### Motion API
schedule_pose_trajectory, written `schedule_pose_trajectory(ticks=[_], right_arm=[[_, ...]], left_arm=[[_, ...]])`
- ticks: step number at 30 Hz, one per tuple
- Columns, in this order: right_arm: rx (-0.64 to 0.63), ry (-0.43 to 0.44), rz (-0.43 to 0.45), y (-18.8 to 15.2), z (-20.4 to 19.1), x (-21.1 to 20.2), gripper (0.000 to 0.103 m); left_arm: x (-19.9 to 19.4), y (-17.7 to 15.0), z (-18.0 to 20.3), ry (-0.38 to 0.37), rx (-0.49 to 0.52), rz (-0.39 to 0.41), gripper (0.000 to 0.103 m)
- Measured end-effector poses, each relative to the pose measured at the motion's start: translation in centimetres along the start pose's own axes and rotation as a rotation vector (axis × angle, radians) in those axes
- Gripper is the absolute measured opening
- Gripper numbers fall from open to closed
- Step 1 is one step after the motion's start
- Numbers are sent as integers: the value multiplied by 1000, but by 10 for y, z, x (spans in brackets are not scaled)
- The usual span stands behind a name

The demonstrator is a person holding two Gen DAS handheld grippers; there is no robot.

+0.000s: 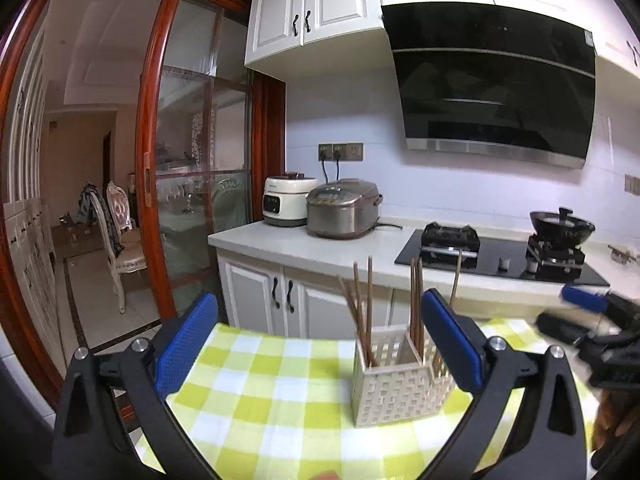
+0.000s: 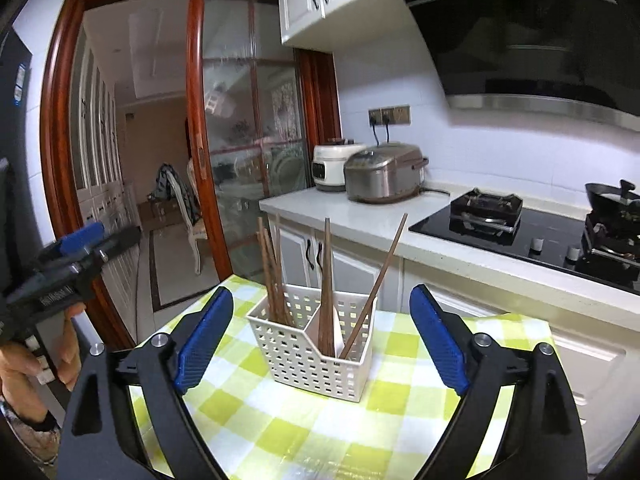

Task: Organize utensils

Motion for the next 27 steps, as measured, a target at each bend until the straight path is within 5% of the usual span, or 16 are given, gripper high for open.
schedule_pose_trajectory(ticks=[10,27], right_arm=[[31,-2,-12,-45,-9,-39,85],[-14,-64,-1,-65,-20,-44,85]], left_arm=[[-33,-56,8,-60,16,-42,98],[-43,-81,33,-91,29,-52,98]])
Point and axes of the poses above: each gripper's, at about its wrist camera, not at the fingertips, and x roughly the way its jaws point, z to its right, y to its top, the point moved 4 cm from there along x, roughly the way its jaws point, and after that the axes turned 6 degrees about -z, right-handed, at the moved point
